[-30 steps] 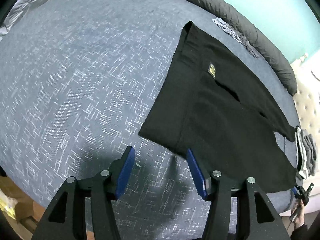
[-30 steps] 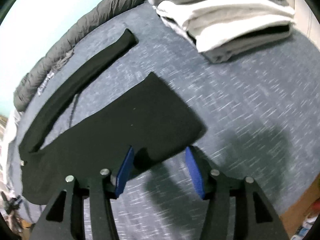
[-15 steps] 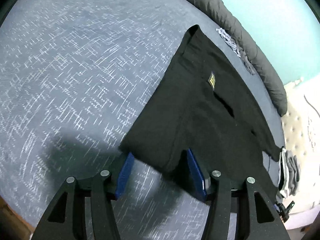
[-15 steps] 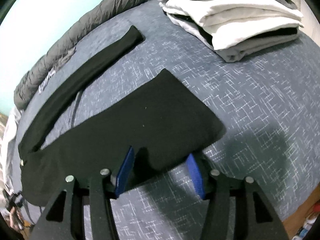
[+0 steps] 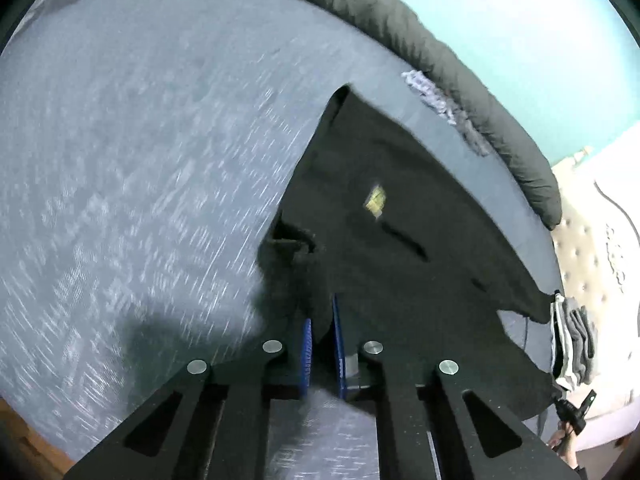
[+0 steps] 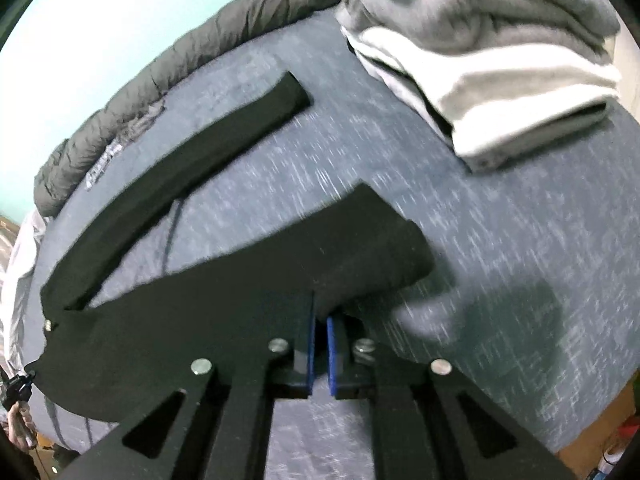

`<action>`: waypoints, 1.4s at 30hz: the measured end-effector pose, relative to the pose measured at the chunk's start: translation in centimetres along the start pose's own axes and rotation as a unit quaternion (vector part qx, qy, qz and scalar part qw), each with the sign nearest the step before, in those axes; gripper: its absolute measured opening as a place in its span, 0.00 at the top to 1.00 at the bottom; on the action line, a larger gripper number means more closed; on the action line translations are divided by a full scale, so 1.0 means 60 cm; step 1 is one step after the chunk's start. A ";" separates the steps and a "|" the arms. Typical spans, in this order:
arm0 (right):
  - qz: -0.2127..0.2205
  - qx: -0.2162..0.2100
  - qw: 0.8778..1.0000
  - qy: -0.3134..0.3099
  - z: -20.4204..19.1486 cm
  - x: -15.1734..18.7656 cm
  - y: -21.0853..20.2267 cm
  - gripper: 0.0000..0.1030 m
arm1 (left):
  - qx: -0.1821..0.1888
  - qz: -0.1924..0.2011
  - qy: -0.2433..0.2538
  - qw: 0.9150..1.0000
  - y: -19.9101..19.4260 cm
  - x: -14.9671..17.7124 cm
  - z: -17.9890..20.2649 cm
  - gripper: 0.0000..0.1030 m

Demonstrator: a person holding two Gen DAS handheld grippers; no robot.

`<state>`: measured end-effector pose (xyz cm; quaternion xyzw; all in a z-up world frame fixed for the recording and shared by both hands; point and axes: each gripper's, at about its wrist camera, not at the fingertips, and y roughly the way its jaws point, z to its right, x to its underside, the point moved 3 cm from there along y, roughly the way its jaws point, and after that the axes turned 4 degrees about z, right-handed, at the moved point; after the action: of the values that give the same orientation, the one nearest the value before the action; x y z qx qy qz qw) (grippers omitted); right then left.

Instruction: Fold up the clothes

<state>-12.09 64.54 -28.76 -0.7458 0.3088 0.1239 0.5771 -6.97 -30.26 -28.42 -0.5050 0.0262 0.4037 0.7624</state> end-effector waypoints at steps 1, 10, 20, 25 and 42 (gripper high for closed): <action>0.004 -0.003 1.000 0.001 -0.005 -0.008 -0.004 0.96 | 0.002 0.002 0.002 1.000 -0.004 -0.009 0.009 0.92; 0.036 -0.011 0.999 -0.008 -0.072 -0.130 -0.025 0.97 | 0.001 0.020 0.016 1.000 -0.007 -0.105 0.081 0.93; 0.040 0.005 0.999 -0.001 -0.126 -0.267 0.051 0.97 | -0.009 0.024 0.001 1.000 0.057 -0.211 0.107 0.93; 0.030 0.021 0.999 -0.003 -0.147 -0.318 0.109 0.97 | -0.012 0.016 0.004 1.000 0.107 -0.259 0.128 0.93; -0.015 0.083 0.996 0.006 -0.174 -0.417 0.309 0.97 | -0.050 -0.015 -0.023 0.998 0.289 -0.351 0.128 0.91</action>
<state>-44.59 60.06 -26.61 -0.7004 0.3105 0.0846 0.6370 -35.12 -33.77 -28.24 -0.5337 -0.0188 0.4045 0.7424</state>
